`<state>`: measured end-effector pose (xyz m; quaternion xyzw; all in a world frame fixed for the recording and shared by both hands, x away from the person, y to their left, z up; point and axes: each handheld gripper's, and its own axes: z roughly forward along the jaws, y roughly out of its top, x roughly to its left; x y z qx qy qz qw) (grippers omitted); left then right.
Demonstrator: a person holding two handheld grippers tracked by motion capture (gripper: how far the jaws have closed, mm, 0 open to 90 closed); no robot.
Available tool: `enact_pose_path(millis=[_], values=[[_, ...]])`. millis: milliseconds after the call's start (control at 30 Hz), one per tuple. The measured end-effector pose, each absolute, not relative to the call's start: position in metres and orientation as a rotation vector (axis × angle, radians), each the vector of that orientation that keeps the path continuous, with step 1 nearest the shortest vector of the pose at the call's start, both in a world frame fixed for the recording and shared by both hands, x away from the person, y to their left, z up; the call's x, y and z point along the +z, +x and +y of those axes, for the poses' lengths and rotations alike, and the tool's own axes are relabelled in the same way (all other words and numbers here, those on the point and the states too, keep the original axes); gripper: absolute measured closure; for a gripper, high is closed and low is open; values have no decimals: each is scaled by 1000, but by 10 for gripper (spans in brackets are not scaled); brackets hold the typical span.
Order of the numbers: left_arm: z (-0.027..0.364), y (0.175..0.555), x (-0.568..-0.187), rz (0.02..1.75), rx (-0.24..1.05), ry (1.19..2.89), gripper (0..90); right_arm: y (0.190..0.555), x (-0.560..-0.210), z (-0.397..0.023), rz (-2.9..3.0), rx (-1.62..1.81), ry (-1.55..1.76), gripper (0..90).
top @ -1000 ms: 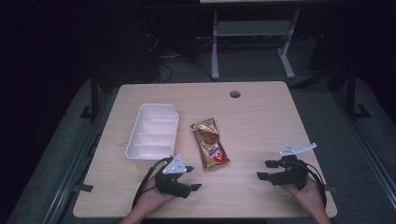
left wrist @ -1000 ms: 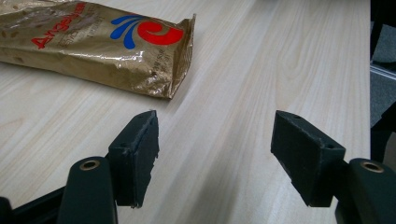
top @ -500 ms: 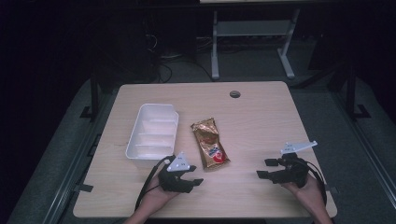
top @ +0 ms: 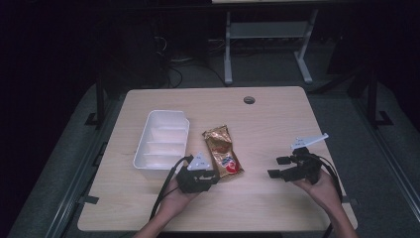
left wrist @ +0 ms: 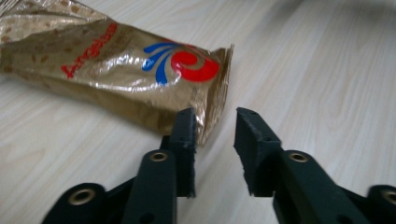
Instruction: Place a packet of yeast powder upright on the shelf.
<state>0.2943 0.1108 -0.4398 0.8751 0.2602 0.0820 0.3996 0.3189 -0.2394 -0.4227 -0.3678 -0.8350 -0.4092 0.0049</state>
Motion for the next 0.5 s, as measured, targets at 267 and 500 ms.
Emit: enact_pose_path(millis=[267,500], values=[[93,316,-439,690,211,2240,856,360,-407,-217,-2612,-1275,-1130,262],[83,327,-437,706,226,2261,883,392,-396,-194,-2645,-1226,-1095,261]])
